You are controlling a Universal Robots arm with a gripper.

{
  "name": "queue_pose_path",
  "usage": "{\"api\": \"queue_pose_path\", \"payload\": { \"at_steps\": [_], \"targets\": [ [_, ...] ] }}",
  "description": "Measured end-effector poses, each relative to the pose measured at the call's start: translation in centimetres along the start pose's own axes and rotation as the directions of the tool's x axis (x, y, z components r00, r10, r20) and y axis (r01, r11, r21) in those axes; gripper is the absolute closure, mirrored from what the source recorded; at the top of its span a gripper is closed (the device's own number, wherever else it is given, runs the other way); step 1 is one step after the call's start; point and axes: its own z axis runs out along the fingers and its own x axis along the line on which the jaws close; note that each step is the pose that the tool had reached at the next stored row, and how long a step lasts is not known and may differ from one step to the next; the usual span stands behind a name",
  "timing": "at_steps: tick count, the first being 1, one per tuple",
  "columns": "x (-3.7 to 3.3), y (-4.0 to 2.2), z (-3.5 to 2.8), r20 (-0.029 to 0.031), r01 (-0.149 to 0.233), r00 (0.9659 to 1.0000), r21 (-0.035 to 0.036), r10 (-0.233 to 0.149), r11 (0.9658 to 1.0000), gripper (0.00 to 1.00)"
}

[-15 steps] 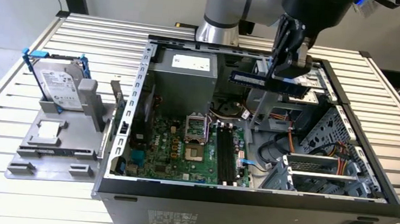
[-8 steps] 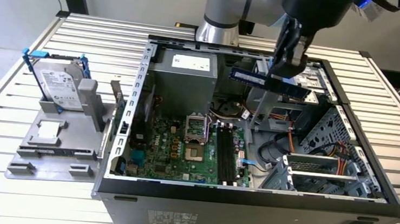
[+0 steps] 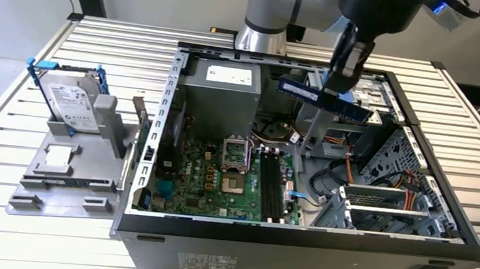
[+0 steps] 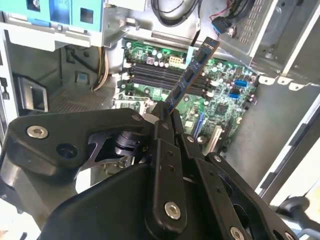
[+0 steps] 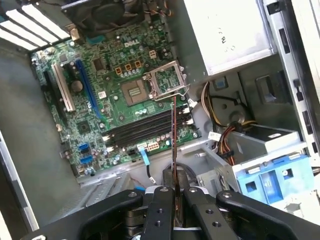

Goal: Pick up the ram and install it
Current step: 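Insert the ram into the slot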

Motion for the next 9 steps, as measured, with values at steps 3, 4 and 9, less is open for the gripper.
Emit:
{"api": "queue_pose_path", "payload": {
  "at_steps": [3, 4, 9],
  "targets": [
    [0.0, 0.0, 0.0, 0.0013, -0.047, 0.9989, 0.0007, 0.047, 0.9989, 1.0],
    [0.0, 0.0, 0.0, 0.0017, -0.061, 0.9981, 0.0009, 0.061, 0.9981, 1.0],
    [0.0, 0.0, 0.0, 0.0041, -0.139, 0.9903, 0.0018, 0.139, 0.9903, 1.0]
  ]
}}
